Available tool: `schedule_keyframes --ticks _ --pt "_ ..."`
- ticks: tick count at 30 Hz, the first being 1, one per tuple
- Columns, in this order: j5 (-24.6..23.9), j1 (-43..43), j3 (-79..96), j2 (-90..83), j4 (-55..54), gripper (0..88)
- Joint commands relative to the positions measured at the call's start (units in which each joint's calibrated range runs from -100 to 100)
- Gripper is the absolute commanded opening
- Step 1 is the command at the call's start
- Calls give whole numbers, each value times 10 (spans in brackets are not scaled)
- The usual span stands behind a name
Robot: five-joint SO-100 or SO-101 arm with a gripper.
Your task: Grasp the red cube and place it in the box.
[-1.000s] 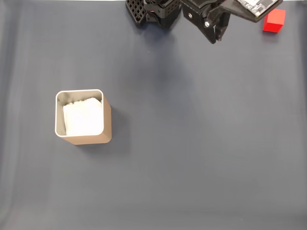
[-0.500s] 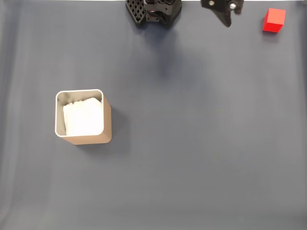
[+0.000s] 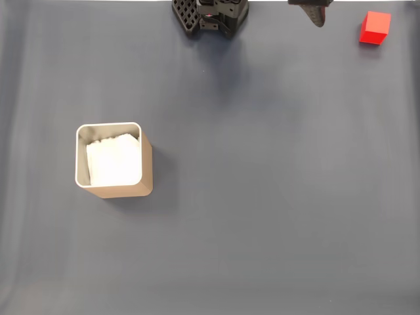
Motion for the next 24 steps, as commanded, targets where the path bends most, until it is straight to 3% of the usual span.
schedule_keyframes --ticks 1,24 --pt "17 -3 3 -14 -20 325" --pt "-6 -39 10 24 -102 333"
